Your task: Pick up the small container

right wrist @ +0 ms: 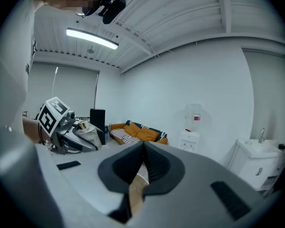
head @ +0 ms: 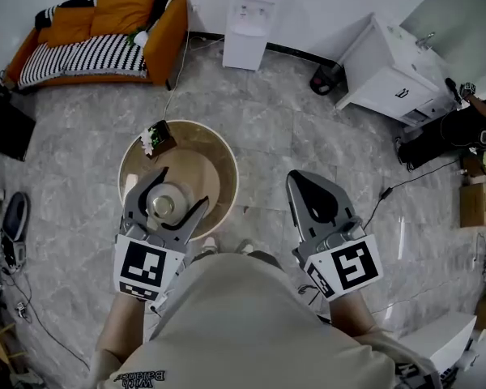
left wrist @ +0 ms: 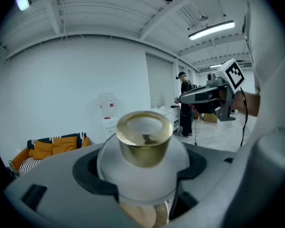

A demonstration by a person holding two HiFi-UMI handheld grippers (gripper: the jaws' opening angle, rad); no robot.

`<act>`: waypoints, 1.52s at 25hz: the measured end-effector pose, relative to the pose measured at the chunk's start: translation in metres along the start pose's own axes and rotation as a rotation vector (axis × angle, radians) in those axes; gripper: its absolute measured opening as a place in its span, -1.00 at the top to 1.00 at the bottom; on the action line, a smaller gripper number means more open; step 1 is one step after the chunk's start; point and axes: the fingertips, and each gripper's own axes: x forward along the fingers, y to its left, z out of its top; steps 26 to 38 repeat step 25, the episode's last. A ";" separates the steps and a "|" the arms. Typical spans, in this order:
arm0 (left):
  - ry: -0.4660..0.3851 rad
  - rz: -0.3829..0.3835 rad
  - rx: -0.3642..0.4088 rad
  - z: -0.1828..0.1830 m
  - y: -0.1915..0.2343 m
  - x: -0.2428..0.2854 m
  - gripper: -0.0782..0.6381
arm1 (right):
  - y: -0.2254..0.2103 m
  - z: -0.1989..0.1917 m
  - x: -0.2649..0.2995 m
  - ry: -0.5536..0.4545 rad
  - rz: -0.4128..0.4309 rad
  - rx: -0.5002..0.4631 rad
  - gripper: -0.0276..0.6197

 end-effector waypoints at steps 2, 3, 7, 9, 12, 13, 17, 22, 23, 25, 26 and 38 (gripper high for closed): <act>-0.004 -0.005 0.008 0.004 -0.001 -0.001 -0.15 | 0.002 0.003 0.001 -0.003 0.002 -0.023 0.92; -0.004 -0.005 0.012 0.005 -0.001 -0.002 -0.15 | 0.003 0.005 0.002 -0.006 0.001 -0.028 0.93; 0.002 0.000 0.012 0.005 -0.001 -0.003 -0.15 | 0.005 0.005 0.003 -0.007 0.002 -0.040 0.93; 0.007 0.002 0.009 0.004 0.002 -0.004 -0.15 | 0.006 0.005 0.005 -0.002 0.006 -0.049 0.92; 0.016 0.007 0.009 0.003 0.003 -0.006 -0.15 | 0.007 0.003 0.006 0.006 0.010 -0.055 0.93; 0.018 0.008 0.007 0.002 0.002 -0.007 -0.15 | 0.006 0.002 0.005 0.009 0.007 -0.060 0.92; 0.017 0.012 0.010 0.005 -0.003 -0.008 -0.15 | -0.001 0.000 -0.001 0.014 -0.016 -0.077 0.92; 0.015 0.003 0.014 0.005 -0.010 -0.014 -0.15 | 0.000 0.000 -0.007 0.012 -0.023 -0.084 0.92; 0.015 0.004 0.014 0.004 -0.011 -0.015 -0.15 | 0.001 -0.001 -0.008 0.011 -0.024 -0.087 0.93; 0.015 0.006 0.015 0.003 -0.014 -0.019 -0.15 | 0.003 -0.001 -0.011 0.008 -0.028 -0.095 0.93; 0.015 0.006 0.015 0.003 -0.014 -0.019 -0.15 | 0.003 -0.001 -0.011 0.008 -0.028 -0.095 0.93; 0.015 0.006 0.015 0.003 -0.014 -0.019 -0.15 | 0.003 -0.001 -0.011 0.008 -0.028 -0.095 0.93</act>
